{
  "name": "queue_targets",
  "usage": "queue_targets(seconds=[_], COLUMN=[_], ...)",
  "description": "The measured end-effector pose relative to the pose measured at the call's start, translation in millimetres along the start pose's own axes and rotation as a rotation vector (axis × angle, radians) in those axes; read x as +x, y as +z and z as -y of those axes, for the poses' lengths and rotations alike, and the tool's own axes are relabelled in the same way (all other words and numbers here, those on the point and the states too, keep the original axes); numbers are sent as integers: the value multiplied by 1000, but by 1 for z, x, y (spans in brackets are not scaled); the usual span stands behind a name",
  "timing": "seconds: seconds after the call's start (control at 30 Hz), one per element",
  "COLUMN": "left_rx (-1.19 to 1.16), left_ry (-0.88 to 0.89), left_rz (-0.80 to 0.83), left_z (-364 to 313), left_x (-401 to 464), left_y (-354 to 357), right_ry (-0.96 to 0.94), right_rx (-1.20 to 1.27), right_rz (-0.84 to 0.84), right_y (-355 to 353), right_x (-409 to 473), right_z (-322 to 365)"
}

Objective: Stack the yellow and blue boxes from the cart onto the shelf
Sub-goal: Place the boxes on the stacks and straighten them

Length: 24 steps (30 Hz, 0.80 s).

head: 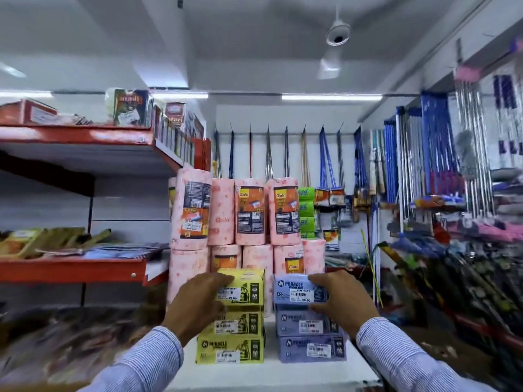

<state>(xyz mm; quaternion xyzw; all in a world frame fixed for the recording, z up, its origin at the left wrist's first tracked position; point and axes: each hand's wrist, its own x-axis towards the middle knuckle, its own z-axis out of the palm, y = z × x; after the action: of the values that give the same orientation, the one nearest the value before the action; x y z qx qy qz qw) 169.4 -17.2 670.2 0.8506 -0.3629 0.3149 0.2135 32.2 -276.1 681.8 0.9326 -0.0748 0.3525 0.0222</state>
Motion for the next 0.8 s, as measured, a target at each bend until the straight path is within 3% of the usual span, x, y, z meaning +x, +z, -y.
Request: queue_targets(seconds=[0.67,0.8], left_rx=[-103,-153], left_ry=[-53,-54], left_rz=[72,73], left_z=[18,22], left_x=[10,8], left_y=[17,20], right_ry=[33,-33], right_rx=[87,100], right_rz=[46,-25], right_y=[22,24], right_x=[8,3], right_z=[-13,12])
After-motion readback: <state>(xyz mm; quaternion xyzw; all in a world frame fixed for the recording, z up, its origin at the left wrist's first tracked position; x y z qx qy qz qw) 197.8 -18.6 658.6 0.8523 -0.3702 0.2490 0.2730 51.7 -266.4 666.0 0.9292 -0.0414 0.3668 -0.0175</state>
